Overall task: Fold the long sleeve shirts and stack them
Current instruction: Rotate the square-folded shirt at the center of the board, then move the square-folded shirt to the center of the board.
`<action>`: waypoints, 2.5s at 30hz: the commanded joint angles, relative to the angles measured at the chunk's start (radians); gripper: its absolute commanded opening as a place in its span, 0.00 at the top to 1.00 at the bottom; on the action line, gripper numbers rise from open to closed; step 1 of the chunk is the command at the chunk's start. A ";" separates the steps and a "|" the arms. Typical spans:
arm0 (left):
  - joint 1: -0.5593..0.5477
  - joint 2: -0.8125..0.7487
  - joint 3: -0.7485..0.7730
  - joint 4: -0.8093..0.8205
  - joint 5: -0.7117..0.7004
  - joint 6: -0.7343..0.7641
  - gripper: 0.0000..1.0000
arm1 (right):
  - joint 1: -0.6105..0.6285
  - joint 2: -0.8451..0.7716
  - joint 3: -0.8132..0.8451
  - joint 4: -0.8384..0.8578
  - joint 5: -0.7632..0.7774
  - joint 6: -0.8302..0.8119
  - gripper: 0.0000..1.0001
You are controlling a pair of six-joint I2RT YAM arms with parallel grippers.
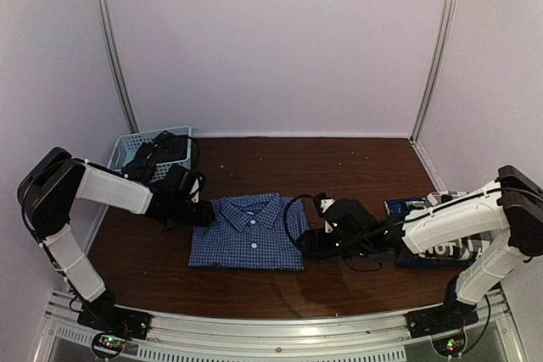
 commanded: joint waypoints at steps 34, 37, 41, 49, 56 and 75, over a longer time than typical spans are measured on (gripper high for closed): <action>0.040 -0.207 0.103 -0.101 0.052 0.097 0.19 | -0.772 -0.332 -0.150 -0.498 0.036 -0.056 0.21; 0.040 -0.203 0.097 -0.097 0.052 0.097 0.19 | -0.754 -0.291 -0.195 -0.384 -0.085 -0.050 0.25; 0.040 -0.208 0.087 -0.098 0.052 0.096 0.19 | -0.663 -0.167 -0.171 -0.291 -0.134 -0.028 0.26; 0.040 -0.220 0.036 -0.114 0.029 0.079 0.19 | -0.473 0.135 0.065 -0.224 -0.115 -0.004 0.26; 0.040 -0.230 -0.032 -0.100 0.052 0.043 0.19 | -0.415 0.253 0.190 -0.261 -0.079 -0.026 0.26; 0.048 -0.320 -0.174 0.017 0.217 0.008 0.03 | -0.179 0.111 0.256 -0.230 0.037 -0.062 0.15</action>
